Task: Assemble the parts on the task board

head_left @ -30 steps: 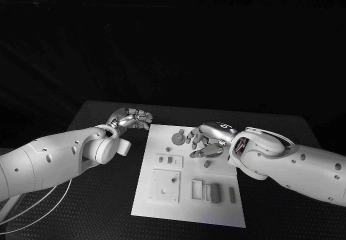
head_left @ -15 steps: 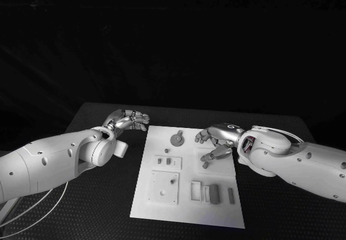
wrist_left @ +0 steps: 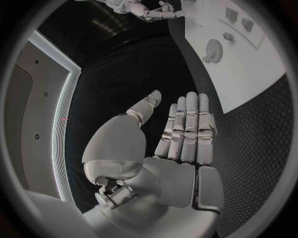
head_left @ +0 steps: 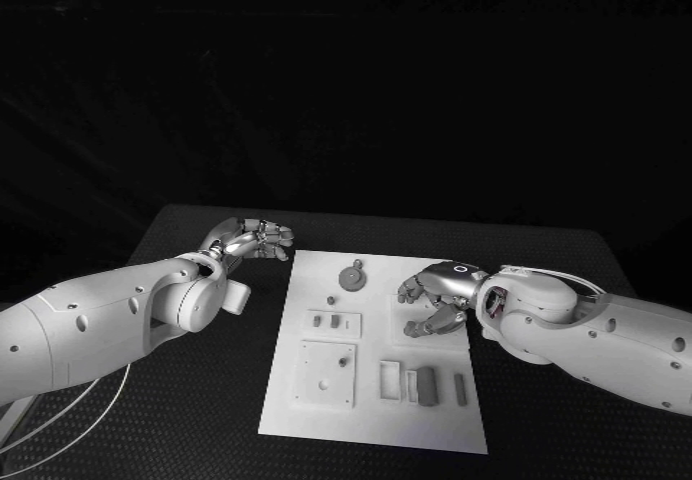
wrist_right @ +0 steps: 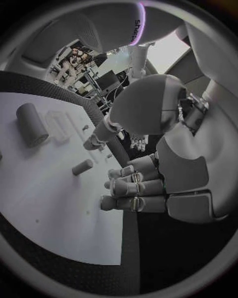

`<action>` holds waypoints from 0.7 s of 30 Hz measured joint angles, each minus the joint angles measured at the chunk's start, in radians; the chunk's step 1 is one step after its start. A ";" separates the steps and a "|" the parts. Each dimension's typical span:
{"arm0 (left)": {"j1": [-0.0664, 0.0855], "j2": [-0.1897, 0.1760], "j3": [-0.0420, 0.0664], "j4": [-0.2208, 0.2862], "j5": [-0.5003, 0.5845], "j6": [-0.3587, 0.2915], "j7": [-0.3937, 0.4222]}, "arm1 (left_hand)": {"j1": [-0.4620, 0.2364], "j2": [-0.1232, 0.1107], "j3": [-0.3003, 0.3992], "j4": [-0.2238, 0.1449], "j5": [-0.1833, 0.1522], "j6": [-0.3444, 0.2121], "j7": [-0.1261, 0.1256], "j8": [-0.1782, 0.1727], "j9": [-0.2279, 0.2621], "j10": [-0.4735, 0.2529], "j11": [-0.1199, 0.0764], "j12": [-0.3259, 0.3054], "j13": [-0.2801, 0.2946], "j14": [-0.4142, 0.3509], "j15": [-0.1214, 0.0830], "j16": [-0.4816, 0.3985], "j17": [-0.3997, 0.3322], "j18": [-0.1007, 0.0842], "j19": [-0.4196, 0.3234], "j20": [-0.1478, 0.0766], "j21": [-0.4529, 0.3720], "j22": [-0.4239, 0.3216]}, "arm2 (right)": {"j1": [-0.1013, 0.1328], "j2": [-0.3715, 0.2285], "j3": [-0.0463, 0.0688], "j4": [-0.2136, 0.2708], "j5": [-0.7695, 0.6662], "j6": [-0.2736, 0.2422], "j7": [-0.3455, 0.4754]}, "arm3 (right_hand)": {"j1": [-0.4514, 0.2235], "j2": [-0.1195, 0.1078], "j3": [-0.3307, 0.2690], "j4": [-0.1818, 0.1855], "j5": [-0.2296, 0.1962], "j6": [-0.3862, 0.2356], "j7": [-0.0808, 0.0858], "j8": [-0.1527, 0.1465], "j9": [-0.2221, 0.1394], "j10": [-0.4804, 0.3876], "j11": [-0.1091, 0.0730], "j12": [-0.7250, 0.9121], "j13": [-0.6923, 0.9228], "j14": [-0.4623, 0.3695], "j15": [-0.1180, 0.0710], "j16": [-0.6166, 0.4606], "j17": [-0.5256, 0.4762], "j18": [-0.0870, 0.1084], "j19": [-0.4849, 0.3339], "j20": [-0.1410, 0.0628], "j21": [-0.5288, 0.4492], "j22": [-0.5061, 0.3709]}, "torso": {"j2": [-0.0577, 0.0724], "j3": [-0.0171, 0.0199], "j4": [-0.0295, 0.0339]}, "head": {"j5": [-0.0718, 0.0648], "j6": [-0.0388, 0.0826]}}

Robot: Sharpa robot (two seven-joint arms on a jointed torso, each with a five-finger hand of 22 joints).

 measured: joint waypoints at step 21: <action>0.000 -0.005 0.000 -0.001 -0.007 0.001 -0.002 | 0.000 0.000 0.000 0.000 0.000 0.000 0.000 0.000 0.000 0.000 0.000 0.000 -0.001 0.000 0.000 0.000 0.001 0.000 0.000 0.000 0.000 -0.001 | -0.042 0.020 -0.006 -0.021 -0.043 -0.053 -0.003 | 0.101 0.123 -0.096 -0.057 0.000 0.119 0.017 0.053 -0.001 0.192 -0.070 0.071 0.031 0.059 -0.068 0.004 -0.032 0.002 0.022 -0.015 0.015 0.000 | -0.001 -0.0016 0.0018 | 0.003 -0.013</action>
